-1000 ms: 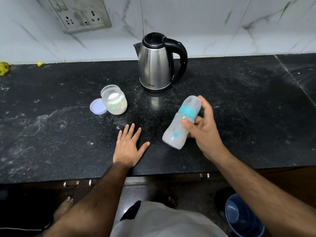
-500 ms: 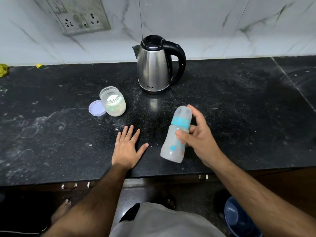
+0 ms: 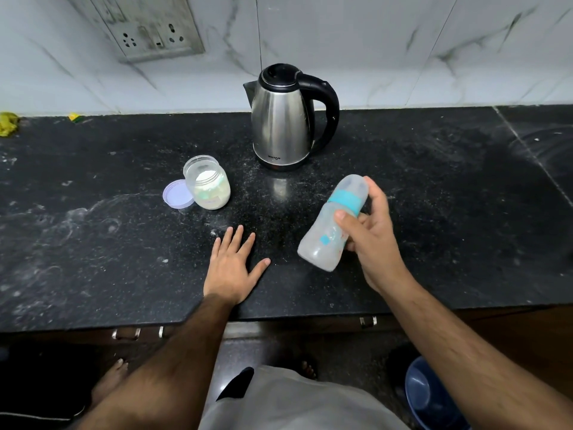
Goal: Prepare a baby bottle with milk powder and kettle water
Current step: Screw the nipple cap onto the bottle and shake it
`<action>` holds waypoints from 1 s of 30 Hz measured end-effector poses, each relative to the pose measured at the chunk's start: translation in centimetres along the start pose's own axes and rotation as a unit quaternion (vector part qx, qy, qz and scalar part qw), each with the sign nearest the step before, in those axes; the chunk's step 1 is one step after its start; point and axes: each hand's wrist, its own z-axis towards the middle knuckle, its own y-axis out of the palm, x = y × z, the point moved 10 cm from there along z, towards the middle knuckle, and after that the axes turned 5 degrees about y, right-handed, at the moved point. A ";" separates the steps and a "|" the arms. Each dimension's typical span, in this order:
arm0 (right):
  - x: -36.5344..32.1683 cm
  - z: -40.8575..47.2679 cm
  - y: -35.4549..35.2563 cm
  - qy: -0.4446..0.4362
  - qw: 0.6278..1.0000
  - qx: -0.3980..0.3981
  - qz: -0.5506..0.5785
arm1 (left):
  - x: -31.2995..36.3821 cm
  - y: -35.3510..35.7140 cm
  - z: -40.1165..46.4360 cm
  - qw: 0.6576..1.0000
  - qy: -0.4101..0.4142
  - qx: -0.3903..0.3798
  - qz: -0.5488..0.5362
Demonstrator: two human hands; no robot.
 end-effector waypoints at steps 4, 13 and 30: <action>-0.4 -0.4 1.2 0.000 0.998 -0.051 -0.024 | 0.0 0.0 0.0 1.000 0.002 0.003 0.001; -0.5 -0.5 1.2 -0.004 0.999 -0.038 -0.008 | 0.1 -0.1 0.0 1.000 0.003 -0.001 0.002; 0.2 -1.0 1.8 0.026 0.999 -0.044 -0.016 | 0.0 0.0 0.0 1.000 0.002 0.001 0.000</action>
